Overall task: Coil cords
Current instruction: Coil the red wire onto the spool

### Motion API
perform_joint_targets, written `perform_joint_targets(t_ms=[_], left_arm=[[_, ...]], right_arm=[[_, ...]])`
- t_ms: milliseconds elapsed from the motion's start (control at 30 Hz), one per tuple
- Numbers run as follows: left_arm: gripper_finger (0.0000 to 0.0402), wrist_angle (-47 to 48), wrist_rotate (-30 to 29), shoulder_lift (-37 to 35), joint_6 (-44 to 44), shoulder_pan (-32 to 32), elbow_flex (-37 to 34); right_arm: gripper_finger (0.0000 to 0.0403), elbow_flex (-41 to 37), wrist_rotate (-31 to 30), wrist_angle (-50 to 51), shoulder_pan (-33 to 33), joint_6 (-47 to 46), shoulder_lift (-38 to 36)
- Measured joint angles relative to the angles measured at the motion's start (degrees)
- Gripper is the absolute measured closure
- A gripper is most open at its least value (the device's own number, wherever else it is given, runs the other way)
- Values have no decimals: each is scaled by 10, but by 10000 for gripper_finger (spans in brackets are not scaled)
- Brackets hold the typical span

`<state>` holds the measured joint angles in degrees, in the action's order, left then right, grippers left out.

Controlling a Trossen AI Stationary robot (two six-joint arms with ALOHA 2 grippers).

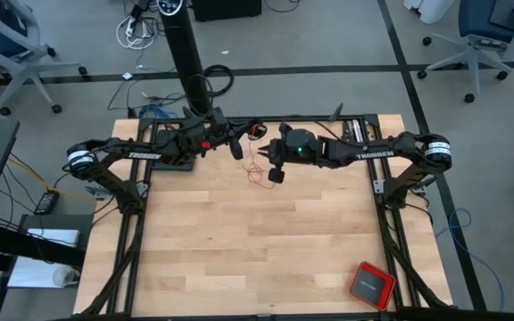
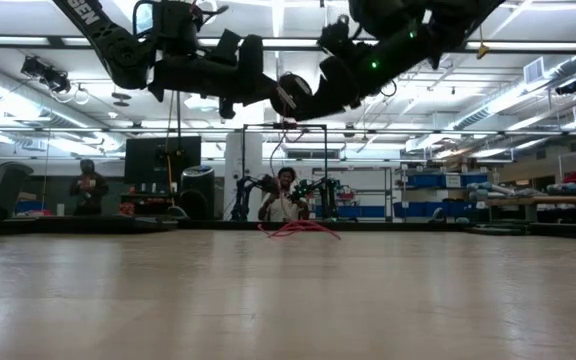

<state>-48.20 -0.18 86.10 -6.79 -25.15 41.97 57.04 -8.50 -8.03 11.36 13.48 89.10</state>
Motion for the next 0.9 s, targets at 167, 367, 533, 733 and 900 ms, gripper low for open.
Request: perform_joint_targets(t_ms=[167, 367, 533, 733, 900], left_arm=[[396, -1, -6, 0, 20, 1, -2], [396, 14, 19, 0, 22, 1, -3], [396, 38, 53, 0, 51, 1, -2], [396, 39, 54, 0, 52, 1, -2], [396, 43, 63, 0, 53, 1, -2]], right_arm=[[370, -3, 63, -11, 4, -37, 0], [383, -1, -1, -47, -4, -36, -9], [392, -2, -62, -5, -16, -22, -27], [394, -2, -25, 3, -17, -5, -41], [393, -2, -49, 7, -16, 2, -41]])
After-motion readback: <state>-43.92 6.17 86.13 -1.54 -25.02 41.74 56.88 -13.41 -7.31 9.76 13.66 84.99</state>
